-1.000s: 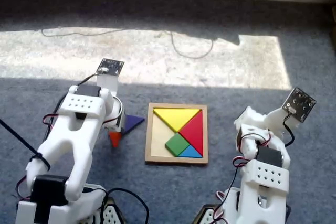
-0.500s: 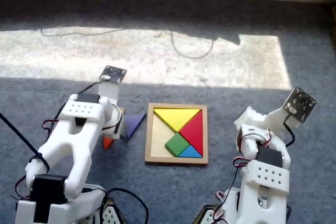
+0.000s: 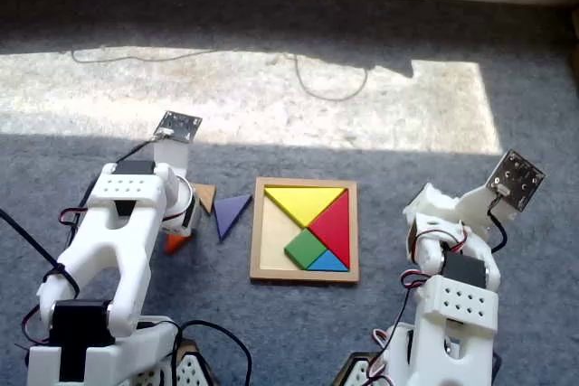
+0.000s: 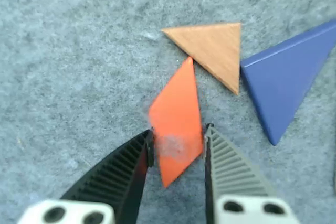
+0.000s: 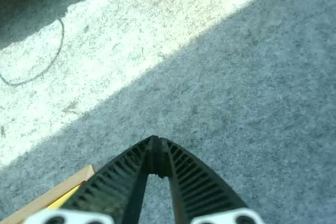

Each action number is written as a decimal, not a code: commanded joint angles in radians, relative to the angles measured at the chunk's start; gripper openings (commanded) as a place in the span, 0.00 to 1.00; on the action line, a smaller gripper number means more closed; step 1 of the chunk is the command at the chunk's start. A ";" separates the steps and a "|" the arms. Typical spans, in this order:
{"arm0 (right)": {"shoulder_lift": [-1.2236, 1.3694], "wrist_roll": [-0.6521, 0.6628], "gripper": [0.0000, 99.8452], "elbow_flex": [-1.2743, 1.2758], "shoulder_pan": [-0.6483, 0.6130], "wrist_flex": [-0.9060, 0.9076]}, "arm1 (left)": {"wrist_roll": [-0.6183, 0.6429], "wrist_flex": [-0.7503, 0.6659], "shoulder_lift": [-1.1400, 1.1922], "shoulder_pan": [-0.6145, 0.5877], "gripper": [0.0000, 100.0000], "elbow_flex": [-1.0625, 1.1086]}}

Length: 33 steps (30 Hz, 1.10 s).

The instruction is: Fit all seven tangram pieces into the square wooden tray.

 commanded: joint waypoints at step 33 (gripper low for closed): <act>-0.024 0.011 0.01 -0.004 -0.012 -0.028 | -0.011 0.058 0.140 0.021 0.19 -0.119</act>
